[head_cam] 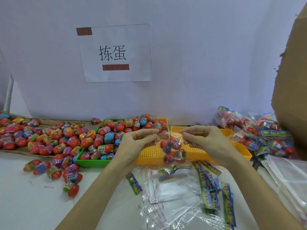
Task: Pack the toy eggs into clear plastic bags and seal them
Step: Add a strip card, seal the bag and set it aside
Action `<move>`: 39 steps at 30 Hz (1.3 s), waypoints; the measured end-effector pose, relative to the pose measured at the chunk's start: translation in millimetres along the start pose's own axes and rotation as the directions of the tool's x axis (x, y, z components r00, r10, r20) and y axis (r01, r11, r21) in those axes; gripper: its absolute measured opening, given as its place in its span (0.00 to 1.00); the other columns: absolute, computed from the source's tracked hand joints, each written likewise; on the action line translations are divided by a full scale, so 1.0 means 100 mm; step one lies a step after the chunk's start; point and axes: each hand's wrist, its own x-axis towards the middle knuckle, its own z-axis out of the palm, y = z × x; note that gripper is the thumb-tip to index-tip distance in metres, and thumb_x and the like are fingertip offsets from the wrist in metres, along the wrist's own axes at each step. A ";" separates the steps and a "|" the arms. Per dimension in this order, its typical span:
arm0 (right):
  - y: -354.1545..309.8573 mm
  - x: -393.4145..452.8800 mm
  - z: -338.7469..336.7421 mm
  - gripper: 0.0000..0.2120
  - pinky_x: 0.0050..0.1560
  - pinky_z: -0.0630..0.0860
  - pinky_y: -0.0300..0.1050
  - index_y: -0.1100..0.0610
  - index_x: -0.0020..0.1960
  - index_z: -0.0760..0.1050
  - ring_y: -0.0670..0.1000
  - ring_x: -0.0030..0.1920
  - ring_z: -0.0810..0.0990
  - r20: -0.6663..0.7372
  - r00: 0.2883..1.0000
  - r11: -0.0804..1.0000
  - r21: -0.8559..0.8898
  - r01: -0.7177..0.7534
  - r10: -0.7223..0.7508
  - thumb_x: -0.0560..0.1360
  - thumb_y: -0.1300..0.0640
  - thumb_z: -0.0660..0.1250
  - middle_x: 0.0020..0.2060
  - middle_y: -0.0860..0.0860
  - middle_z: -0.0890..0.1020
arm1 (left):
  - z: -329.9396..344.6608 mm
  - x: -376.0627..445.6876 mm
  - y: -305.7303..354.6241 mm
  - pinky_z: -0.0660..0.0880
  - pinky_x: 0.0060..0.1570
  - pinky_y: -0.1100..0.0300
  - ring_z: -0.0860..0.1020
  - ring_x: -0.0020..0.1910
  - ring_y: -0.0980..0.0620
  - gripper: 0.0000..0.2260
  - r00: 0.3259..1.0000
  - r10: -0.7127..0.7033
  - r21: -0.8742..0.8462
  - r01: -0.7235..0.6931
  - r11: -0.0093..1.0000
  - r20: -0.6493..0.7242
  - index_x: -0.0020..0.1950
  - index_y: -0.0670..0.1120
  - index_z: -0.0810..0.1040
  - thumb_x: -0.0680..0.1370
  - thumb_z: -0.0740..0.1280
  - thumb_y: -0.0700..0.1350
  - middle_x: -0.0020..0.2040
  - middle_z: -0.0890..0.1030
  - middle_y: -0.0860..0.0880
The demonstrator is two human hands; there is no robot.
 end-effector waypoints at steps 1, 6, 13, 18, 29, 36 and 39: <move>0.00 0.00 0.00 0.06 0.46 0.82 0.38 0.50 0.52 0.89 0.51 0.46 0.88 0.010 1.000 1.000 0.015 -0.006 0.006 0.76 0.54 0.76 0.45 0.55 0.89 | 0.00 0.00 0.00 0.83 0.50 0.62 0.88 0.53 0.46 0.08 1.000 0.005 -0.014 -0.005 1.000 0.011 0.55 0.45 0.90 0.79 0.74 0.36 0.51 0.89 0.42; 0.03 0.02 -0.03 0.12 0.47 0.82 0.38 0.50 0.56 0.88 0.51 0.47 0.88 0.069 0.997 0.996 0.084 -0.031 0.026 0.73 0.52 0.77 0.48 0.55 0.89 | -0.02 -0.01 0.01 0.83 0.51 0.61 0.88 0.54 0.44 0.08 0.996 0.090 0.004 -0.090 0.996 0.028 0.54 0.47 0.90 0.79 0.75 0.38 0.51 0.89 0.42; 0.10 0.05 -0.05 0.09 0.48 0.82 0.39 0.54 0.52 0.89 0.50 0.48 0.87 0.051 0.998 0.985 0.162 -0.056 0.048 0.79 0.63 0.71 0.50 0.57 0.88 | -0.07 -0.03 0.02 0.81 0.53 0.63 0.87 0.51 0.47 0.09 0.960 0.256 0.100 -0.267 0.959 0.111 0.56 0.48 0.90 0.76 0.77 0.42 0.49 0.88 0.44; 0.11 0.06 -0.04 0.07 0.49 0.83 0.39 0.55 0.51 0.89 0.52 0.50 0.87 0.058 0.998 0.989 0.145 -0.039 0.031 0.79 0.62 0.72 0.49 0.58 0.88 | -0.12 -0.02 0.03 0.81 0.52 0.64 0.85 0.52 0.53 0.11 0.934 0.322 0.193 -0.348 0.917 0.154 0.55 0.48 0.90 0.79 0.74 0.34 0.51 0.87 0.48; 0.11 0.05 -0.06 0.10 0.49 0.82 0.37 0.53 0.48 0.89 0.51 0.49 0.87 0.059 0.997 0.999 -0.003 0.043 -0.042 0.81 0.63 0.70 0.47 0.53 0.89 | -0.15 0.00 0.02 0.81 0.54 0.64 0.85 0.54 0.52 0.12 0.898 0.403 0.270 -0.438 0.858 0.177 0.53 0.47 0.90 0.77 0.75 0.32 0.52 0.87 0.48; 0.12 0.04 -0.09 0.10 0.51 0.80 0.33 0.49 0.49 0.89 0.48 0.50 0.87 0.086 0.993 0.988 -0.125 0.091 -0.081 0.81 0.61 0.71 0.46 0.50 0.89 | -0.16 -0.01 0.02 0.81 0.54 0.62 0.85 0.54 0.51 0.08 0.888 0.418 0.288 -0.459 0.841 0.194 0.53 0.46 0.90 0.76 0.75 0.40 0.51 0.87 0.49; 0.09 0.04 -0.10 0.14 0.54 0.79 0.34 0.49 0.49 0.89 0.48 0.51 0.86 0.138 0.986 0.976 -0.179 0.122 -0.097 0.81 0.65 0.69 0.47 0.50 0.88 | -0.17 0.00 0.01 0.82 0.55 0.60 0.84 0.55 0.50 0.07 0.876 0.431 0.337 -0.482 0.809 0.217 0.51 0.43 0.90 0.77 0.75 0.35 0.51 0.87 0.49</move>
